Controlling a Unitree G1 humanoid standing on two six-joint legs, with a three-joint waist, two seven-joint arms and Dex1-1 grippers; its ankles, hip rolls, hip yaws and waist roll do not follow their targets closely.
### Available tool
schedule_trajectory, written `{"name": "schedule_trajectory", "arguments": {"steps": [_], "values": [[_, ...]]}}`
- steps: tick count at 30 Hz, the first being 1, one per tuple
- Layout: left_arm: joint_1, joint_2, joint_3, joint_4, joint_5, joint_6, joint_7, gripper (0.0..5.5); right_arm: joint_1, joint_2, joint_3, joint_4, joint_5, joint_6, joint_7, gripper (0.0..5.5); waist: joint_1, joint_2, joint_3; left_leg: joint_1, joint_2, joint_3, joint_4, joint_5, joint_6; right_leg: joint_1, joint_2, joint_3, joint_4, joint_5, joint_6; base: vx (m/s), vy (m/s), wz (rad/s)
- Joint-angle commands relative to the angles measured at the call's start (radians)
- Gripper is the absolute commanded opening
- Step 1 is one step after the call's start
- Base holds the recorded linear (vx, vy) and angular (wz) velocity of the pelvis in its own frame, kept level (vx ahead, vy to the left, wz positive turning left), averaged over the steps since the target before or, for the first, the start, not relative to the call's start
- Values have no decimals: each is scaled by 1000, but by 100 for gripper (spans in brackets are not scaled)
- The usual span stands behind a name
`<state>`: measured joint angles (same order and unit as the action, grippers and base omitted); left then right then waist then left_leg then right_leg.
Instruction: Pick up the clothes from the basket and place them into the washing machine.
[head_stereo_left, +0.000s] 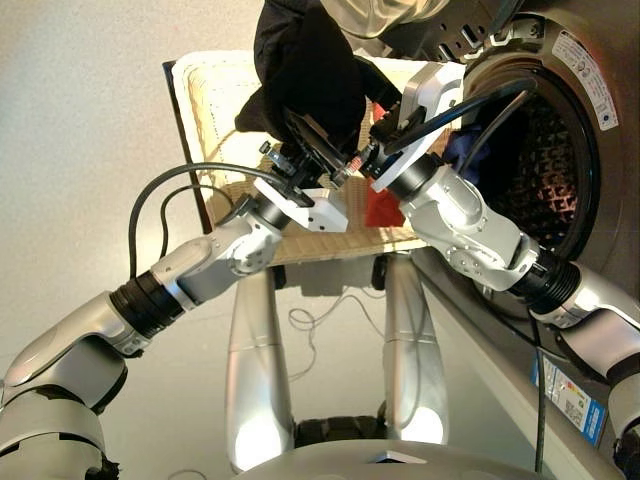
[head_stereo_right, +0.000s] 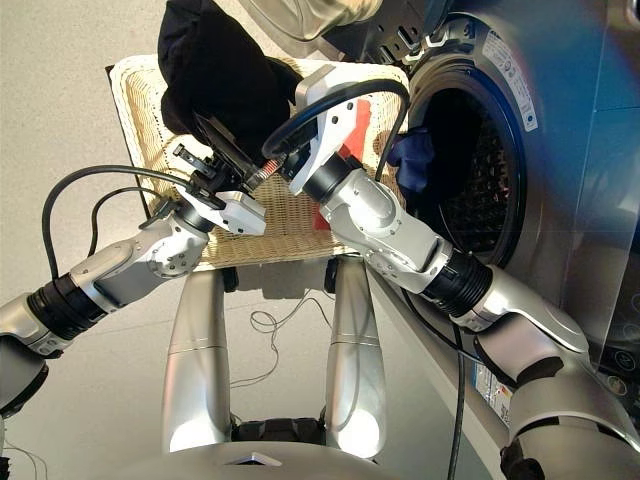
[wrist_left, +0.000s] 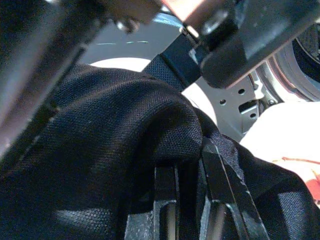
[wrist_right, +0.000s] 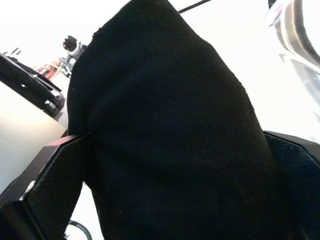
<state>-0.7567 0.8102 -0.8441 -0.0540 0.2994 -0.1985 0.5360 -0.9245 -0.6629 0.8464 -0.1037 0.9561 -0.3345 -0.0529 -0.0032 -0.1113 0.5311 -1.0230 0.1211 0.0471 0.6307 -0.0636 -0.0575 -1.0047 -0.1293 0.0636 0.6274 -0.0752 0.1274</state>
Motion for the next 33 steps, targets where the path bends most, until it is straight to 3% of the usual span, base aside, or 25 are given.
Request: {"name": "schedule_trajectory", "arguments": {"steps": [1, 2, 3, 4, 5, 8, 15, 20, 24, 25, 28, 33], "values": [[-95, -41, -19, -244, 123, -97, 54, 0, -46, -66, 20, -99, -6, -3, 28, 550, -14, 63, -11, 46, 4, 23, -27, -16, -28, 4, 12, -24, -7, 10, -16, 0, 0, 0], [-94, -42, -18, -241, 125, -98, 55, 0, -46, -66, 18, -99, -11, -4, 23, 550, -14, 63, -11, 45, 3, 23, -27, -16, -28, 4, 13, -24, -8, 9, -16, 0, 0, 0], [-94, -42, -19, -241, 126, -98, 55, 0, -45, -66, 18, -99, -11, -4, 23, 429, -14, 63, -11, 45, 3, 23, -26, -16, -28, 4, 13, -24, -8, 9, -16, 0, 0, 0], [-90, -44, -17, -237, 127, -95, 60, 0, -41, -67, 10, -101, -22, -7, 16, 250, -15, 63, -11, 44, 3, 22, -26, -16, -28, 3, 14, -23, -6, 9, -17, 0, 0, 0], [-90, -44, -18, -237, 127, -95, 60, 0, -41, -67, 10, -101, -22, -7, 16, 226, -15, 62, -11, 44, 3, 22, -26, -16, -28, 3, 14, -23, -6, 9, -17, 0, 0, 0], [-80, -45, -10, -229, 125, -93, 69, 0, -19, -63, -13, -112, -86, -18, -15, 0, -16, 63, -11, 42, 4, 23, -24, -16, -28, 0, 13, -20, -5, 9, -17, 0, 0, 0], [-41, -58, 19, -226, 124, -94, 93, 0, 106, -39, -120, -109, -274, -48, -115, 0, -22, 68, -11, 37, 2, 24, -22, -17, -24, -4, 12, -20, -4, 8, -18, 0, 0, 0], [-16, -79, 23, -202, 118, -91, 121, 17, 258, 31, -232, -10, -408, -69, -265, 0, -27, 73, -11, 32, -2, 24, -18, -18, -19, -9, 12, -19, -2, 7, -17, 0, 0, 0], [-14, -111, 10, -170, 110, -109, 155, 280, 307, 113, -314, 176, -640, -74, -469, 0, -27, 83, -11, 24, -6, 20, -9, -21, -15, -14, 11, -17, 6, 2, -18, 0, 0, 0], [-17, -121, 9, -165, 104, -120, 165, 550, 309, 131, -333, 221, -688, -74, -503, 0, -25, 86, -11, 23, -7, 19, -8, -21, -14, -14, 10, -17, 7, 0, -18, 0, 0, 0], [-15, -150, 6, -162, 79, -143, 191, 550, 311, 193, -397, 384, -711, -82, -608, 0, -23, 96, -11, 22, -10, 17, -6, -22, -12, -14, 9, -16, 9, -3, -18, 0, 0, 0], [-30, -184, -5, -146, 53, -136, 210, 550, 290, 280, -510, 599, -632, -105, -720, 0, -18, 110, -11, 10, -13, 14, 8, -28, -12, -25, 7, -17, 22, -10, -20, 0, 0, 0]]}}
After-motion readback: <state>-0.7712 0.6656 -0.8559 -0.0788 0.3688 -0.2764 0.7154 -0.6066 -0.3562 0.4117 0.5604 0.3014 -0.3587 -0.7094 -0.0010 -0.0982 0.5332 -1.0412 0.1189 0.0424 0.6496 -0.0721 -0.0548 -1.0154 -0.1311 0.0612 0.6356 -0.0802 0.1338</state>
